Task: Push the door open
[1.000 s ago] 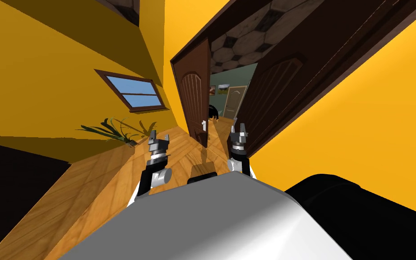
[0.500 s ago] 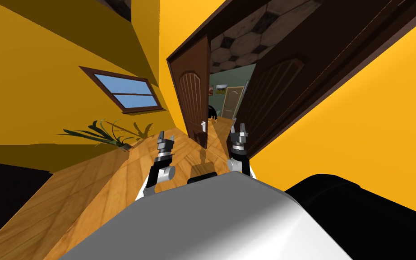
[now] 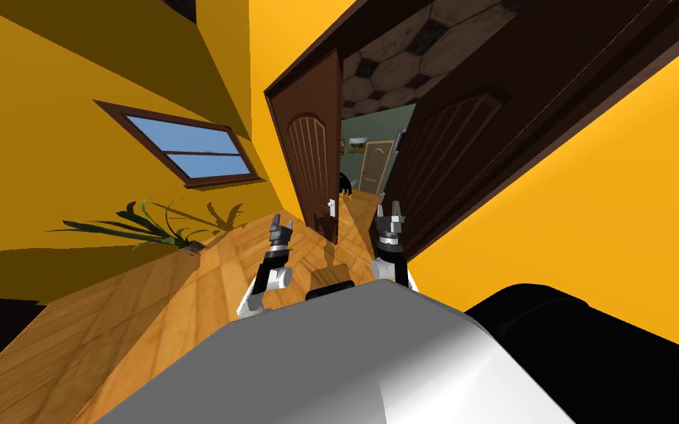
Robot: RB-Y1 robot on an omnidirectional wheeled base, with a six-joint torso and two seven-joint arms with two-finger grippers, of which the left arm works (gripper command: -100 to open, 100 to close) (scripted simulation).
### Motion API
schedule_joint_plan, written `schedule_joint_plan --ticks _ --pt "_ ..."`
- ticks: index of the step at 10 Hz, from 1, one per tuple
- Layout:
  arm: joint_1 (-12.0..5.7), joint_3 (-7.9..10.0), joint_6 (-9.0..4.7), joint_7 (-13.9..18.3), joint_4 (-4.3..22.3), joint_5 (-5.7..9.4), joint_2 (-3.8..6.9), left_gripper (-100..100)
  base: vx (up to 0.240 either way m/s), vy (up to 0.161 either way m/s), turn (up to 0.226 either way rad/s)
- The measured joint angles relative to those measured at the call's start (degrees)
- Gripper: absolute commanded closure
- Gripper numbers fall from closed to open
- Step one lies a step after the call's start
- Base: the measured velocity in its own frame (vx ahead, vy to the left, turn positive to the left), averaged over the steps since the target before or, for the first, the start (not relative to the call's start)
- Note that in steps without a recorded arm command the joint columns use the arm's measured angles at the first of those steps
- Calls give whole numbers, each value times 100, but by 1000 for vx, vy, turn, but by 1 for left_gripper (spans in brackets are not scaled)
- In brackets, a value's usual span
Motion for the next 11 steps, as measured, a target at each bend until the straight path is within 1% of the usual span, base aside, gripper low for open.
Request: schedule_joint_plan --ticks 1,3,5,6,7,8,9,10,11 --pt "-63 -49 -1 -18 129 24 24 -100 79 45 -81" --pt "-252 -155 -12 -74 451 57 23 -100 77 73 -109" --pt "-429 -253 -89 -97 830 107 68 -100 95 68 -87" --pt "-510 -314 -83 -132 965 120 51 -100 90 67 -87" --pt "-589 -361 -55 -157 1078 144 63 -100 87 64 -102" --pt "-649 -414 -60 -166 1214 172 92 -100 81 81 -101" --pt "-781 -457 -75 -182 1420 195 92 -100 87 91 -89" --pt "-864 -501 -47 -203 1530 221 99 -100 71 81 -87" --pt "-949 -557 -26 -237 1667 236 79 -100 79 72 -99"
